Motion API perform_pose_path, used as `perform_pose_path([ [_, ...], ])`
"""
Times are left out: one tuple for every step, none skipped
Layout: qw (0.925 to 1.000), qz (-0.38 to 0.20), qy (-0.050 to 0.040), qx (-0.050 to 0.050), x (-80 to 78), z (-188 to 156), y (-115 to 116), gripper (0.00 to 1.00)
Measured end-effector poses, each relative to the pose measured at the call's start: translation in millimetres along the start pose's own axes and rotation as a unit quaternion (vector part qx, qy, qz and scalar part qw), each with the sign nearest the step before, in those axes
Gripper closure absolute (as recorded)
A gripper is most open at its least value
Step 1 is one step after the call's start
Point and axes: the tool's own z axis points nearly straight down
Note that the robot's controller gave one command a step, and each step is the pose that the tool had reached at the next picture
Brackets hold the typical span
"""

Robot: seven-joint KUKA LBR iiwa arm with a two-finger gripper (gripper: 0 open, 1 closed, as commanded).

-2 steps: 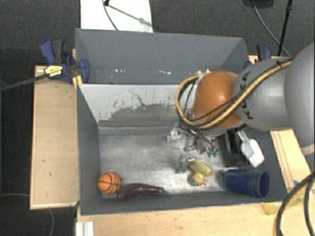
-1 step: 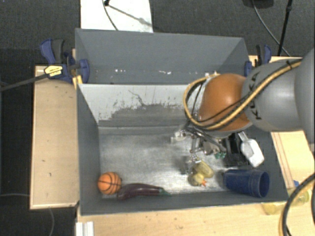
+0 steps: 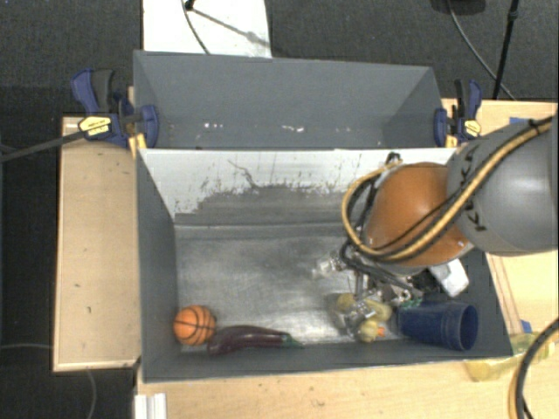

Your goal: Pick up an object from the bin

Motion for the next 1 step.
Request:
perform_pose_path([
  [1.0, -0.008, 0.003, -0.001, 3.0, 0.4, -31.9, 1.0],
])
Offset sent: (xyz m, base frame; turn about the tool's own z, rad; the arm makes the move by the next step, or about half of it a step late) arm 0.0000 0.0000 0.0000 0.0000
